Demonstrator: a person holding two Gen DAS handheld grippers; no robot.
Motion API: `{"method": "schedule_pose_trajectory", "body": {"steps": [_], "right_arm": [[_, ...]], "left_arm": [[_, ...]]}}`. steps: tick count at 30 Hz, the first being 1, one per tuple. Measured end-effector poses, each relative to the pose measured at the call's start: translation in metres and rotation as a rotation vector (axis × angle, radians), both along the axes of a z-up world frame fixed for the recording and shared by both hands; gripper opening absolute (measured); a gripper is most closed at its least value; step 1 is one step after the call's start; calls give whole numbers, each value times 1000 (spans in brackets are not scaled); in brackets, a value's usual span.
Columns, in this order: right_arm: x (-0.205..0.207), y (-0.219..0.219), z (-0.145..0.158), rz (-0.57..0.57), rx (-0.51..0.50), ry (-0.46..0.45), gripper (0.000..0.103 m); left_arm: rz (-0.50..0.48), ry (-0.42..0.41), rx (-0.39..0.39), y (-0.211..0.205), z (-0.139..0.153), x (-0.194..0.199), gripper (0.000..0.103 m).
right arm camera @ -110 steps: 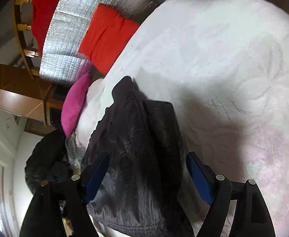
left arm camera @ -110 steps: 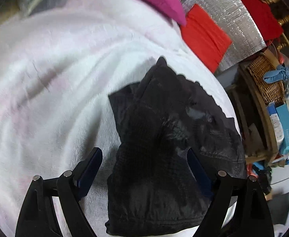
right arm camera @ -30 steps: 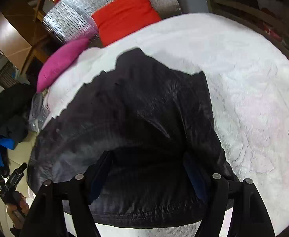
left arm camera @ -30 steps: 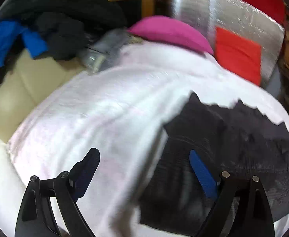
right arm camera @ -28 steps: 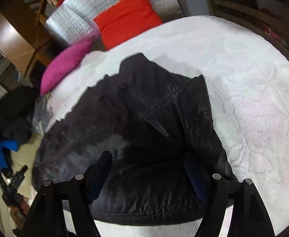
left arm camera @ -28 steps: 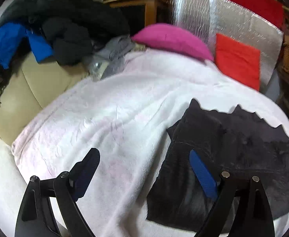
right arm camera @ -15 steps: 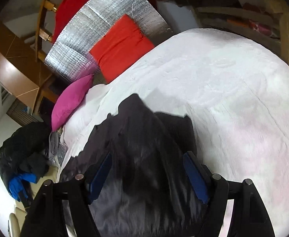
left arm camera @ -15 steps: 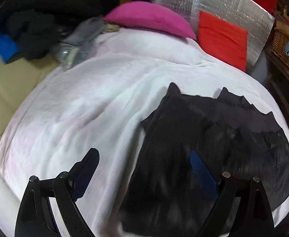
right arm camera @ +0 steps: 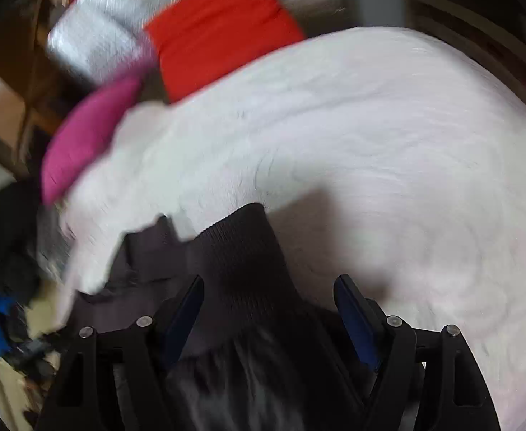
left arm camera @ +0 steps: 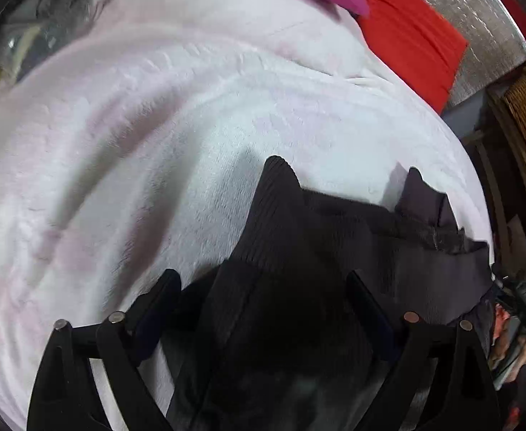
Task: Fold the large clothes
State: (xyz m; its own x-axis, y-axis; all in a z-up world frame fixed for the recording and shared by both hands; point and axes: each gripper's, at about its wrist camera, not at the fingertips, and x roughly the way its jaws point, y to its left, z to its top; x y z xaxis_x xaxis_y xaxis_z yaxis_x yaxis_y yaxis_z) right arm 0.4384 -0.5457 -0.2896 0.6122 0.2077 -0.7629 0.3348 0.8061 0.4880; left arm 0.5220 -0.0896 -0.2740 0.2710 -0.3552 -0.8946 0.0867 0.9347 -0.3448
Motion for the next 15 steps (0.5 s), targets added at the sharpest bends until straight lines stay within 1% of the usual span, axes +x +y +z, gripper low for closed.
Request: {"method": "schedule_pose_trajectory", "body": {"steps": [1, 2, 3, 4, 5, 6, 7, 8, 9, 10, 12, 14, 15], "right_arm": [[7, 7, -2, 40, -27, 11, 77], [12, 15, -2, 78, -64, 21, 63], [13, 25, -1, 108, -135, 33, 49], [12, 35, 2, 126, -231, 46, 41], [8, 42, 7, 134, -301, 48, 32], [3, 44, 11, 125, -329, 40, 27], [-1, 45, 17, 108, -360, 28, 25], [-8, 48, 27, 84, -415, 4, 23], [-13, 49, 36, 67, -459, -23, 22], [-17, 51, 45, 53, -488, -49, 22], [-20, 45, 59, -2, -525, -88, 22], [-19, 35, 64, -53, -525, -116, 22], [-18, 26, 63, -89, -509, -128, 22]], "left_arm": [[1, 6, -21, 0, -2, 2, 70], [2, 10, -40, 1, -1, 3, 56], [6, 5, -50, 2, 1, 4, 47], [4, -20, -39, 1, 5, 3, 42], [-10, -37, -38, -1, 9, 4, 34], [-26, -58, -41, -4, 15, 3, 29], [-39, -87, -43, -8, 23, 3, 28], [-64, -134, -41, -17, 36, 1, 25], [-77, -163, -39, -23, 44, 1, 25], [-91, -215, -33, -33, 58, 2, 25], [-100, -284, -10, -49, 76, 7, 25], [-92, -327, 33, -64, 81, 18, 25], [-90, -331, 50, -69, 78, 25, 25]]}}
